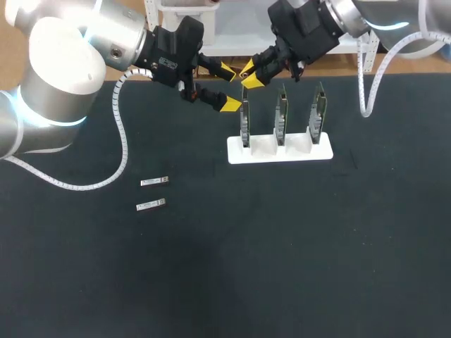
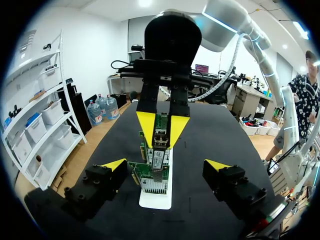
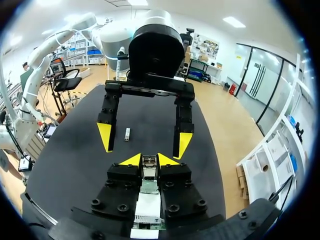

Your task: Pick up the optical module with the left hand, and insert it into the network port with the right hand.

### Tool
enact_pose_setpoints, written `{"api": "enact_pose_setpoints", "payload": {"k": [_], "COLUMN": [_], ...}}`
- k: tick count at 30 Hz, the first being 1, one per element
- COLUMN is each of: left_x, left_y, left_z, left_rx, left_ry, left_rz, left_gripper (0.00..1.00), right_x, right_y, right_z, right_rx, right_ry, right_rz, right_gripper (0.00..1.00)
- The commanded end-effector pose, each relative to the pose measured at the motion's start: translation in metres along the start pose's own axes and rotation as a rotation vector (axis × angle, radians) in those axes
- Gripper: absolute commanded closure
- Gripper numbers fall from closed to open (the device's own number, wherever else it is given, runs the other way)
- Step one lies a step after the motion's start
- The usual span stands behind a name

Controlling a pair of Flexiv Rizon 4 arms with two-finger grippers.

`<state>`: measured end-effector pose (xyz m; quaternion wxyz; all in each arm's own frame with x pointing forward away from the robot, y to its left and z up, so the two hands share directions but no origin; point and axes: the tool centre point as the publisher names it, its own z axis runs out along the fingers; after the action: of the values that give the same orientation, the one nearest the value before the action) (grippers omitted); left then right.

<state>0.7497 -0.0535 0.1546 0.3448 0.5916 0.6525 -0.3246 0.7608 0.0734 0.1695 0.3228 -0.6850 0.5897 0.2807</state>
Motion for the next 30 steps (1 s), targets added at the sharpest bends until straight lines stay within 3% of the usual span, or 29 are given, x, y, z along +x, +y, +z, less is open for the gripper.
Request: {"api": "enact_pose_setpoints", "payload": {"k": [1,30], "left_x": [-0.0012,-0.0012], "left_y": [0.0014,0.0014], "left_z": [0.0007,0.0007], "left_rx": [0.002,0.002], "left_ry": [0.006,0.006], "left_rz": [-0.002,-0.002], "left_gripper": [0.0,0.0], "right_x": [0.0018,0.0114], "right_y": [0.004,0.0049], "right_z": [-0.0006,0.0079], "right_rx": [0.009,0.039], "right_ry": [0.004,0.035], "right_rz": [0.001,0.03], "right_gripper": [1.0,1.0]}}
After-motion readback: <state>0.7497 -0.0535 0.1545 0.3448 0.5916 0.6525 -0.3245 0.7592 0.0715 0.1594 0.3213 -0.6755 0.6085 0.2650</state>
